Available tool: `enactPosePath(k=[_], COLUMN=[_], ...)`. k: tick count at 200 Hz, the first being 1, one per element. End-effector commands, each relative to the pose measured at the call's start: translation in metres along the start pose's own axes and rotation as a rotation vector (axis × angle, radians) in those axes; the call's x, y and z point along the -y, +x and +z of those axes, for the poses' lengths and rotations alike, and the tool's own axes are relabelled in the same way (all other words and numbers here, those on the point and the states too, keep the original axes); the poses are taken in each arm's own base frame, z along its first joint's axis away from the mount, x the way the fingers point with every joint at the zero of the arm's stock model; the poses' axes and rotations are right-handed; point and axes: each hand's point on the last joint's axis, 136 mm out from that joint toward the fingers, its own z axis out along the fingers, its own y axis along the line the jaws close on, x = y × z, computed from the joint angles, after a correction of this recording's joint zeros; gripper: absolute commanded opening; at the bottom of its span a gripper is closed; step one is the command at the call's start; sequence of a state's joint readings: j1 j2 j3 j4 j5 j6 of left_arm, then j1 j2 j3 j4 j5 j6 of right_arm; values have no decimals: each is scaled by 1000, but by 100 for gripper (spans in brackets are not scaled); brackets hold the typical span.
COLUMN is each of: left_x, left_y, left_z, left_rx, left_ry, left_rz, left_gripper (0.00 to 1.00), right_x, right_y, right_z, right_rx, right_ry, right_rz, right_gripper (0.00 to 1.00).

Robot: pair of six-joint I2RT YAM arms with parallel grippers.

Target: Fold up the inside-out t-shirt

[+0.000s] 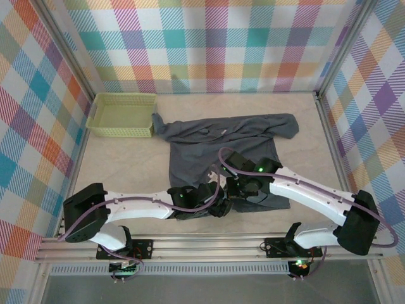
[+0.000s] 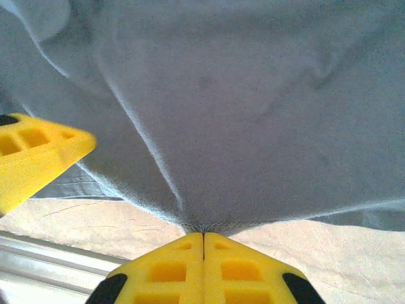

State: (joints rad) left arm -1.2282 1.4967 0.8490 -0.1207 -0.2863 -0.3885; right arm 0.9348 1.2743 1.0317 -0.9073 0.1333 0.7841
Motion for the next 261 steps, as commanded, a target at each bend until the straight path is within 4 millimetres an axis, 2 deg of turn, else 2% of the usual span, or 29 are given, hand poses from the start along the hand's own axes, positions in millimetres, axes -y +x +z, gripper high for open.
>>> enactPosePath(k=[1, 23, 47, 55, 73, 97, 111, 134, 151, 168, 207, 237, 261], left_x=[-7, -13, -14, -13, -12, -10, -10, -13, -16, -17, -18, -15, -15], left_y=[-26, -34, -44, -47, -55, -63, -67, -78, -86, -95, -111, -121, -124], left_z=[2, 7, 11, 11, 9, 6, 5, 1, -4, -11, -24, -33, -37], left_rx=[87, 120, 152, 159, 170, 175, 174, 171, 175, 180, 183, 187, 188], left_ry=[-95, -147, -143, -138, -132, -124, -104, -59, -29, -9, 9, 33, 35], left_rz=[-23, -41, -74, -77, -87, -92, -109, -152, -173, -173, -161, -154, -148], left_gripper=[82, 79, 67, 60, 35, 10, 0, 0, 0, 0, 0, 0, 0], right_x=[-11, -11, -7, -6, -1, 2, 3, 10, 8, 3, -11, -20, -29], right_y=[-9, -9, -11, -11, -13, -15, -16, -13, -6, 9, 41, 36, 27], right_z=[-17, -22, -24, -24, -24, -21, -20, -21, -22, -12, 32, 52, 58], right_rx=[38, 51, 59, 63, 78, 93, 110, 184, 282, 317, 301, 351, 408], right_ry=[-76, -101, -117, -123, -117, -117, -125, -162, -225, -267, -300, -247, -261], right_rz=[-1, 10, 31, 39, 57, 57, 55, 50, -24, -113, -238, -312, -352], right_gripper=[0, 0, 0, 0, 0, 0, 17, 39, 49, 51, 52, 53, 51])
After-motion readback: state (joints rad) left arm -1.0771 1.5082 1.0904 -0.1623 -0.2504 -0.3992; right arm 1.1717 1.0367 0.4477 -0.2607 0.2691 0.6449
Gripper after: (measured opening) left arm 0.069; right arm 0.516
